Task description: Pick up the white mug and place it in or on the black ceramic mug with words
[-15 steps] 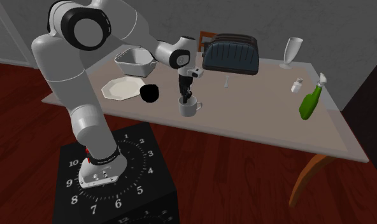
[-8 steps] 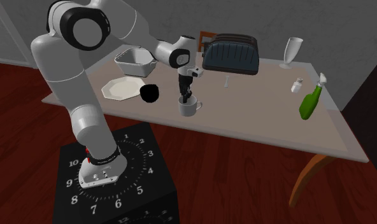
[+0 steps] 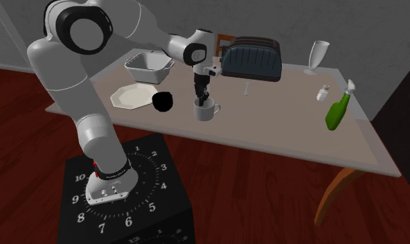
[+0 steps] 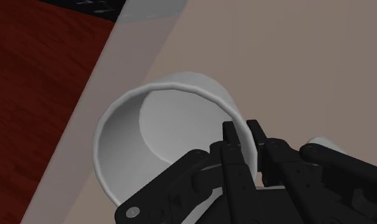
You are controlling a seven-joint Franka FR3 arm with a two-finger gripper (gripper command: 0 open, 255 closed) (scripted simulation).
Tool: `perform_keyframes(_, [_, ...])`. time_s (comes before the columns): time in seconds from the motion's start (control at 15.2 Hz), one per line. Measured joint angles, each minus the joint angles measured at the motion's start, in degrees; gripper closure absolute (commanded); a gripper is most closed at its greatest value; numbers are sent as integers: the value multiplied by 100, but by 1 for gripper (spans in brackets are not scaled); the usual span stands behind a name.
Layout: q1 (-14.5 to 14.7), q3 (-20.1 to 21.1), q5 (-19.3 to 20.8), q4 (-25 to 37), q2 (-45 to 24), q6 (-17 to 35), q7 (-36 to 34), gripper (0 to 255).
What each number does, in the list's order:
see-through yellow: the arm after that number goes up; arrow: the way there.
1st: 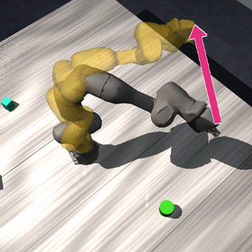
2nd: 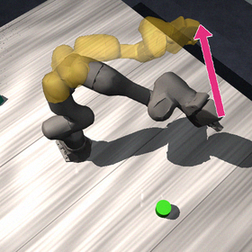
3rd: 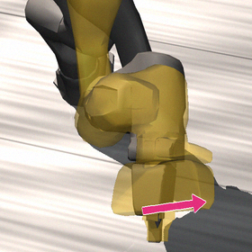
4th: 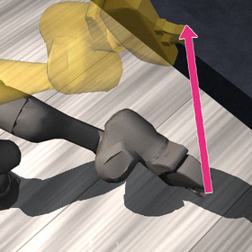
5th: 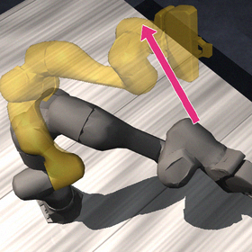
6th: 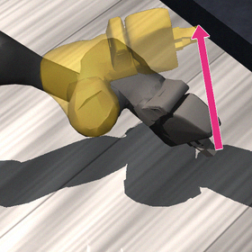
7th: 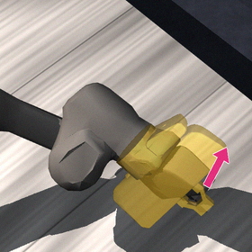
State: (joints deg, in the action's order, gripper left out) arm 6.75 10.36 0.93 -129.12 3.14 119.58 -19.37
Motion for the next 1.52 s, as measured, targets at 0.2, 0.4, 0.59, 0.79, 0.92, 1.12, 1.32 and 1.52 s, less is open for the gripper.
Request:
perform_keyframes(0.2, [3, -1, -24, 117, 117, -231, 15, 255])
perform_keyframes(0.4, [-2, -10, -43, 249, 218, -462, 43, 255])
perform_keyframes(0.59, [-8, -22, -59, 397, 318, -710, 73, 255])
perform_keyframes(0.79, [1, -15, -75, 534, 386, -914, 67, 255])
perform_keyframes(0.92, [-4, -24, -80, 685, 425, -1102, 84, 255])
perform_keyframes(1.12, [-4, -28, -89, 832, 485, -1309, 95, 255])
perform_keyframes(1.32, [-4, -32, -98, 1004, 546, -1541, 104, 255])
perform_keyframes(1.52, [-7, -38, -104, 1179, 587, -1756, 113, 255])
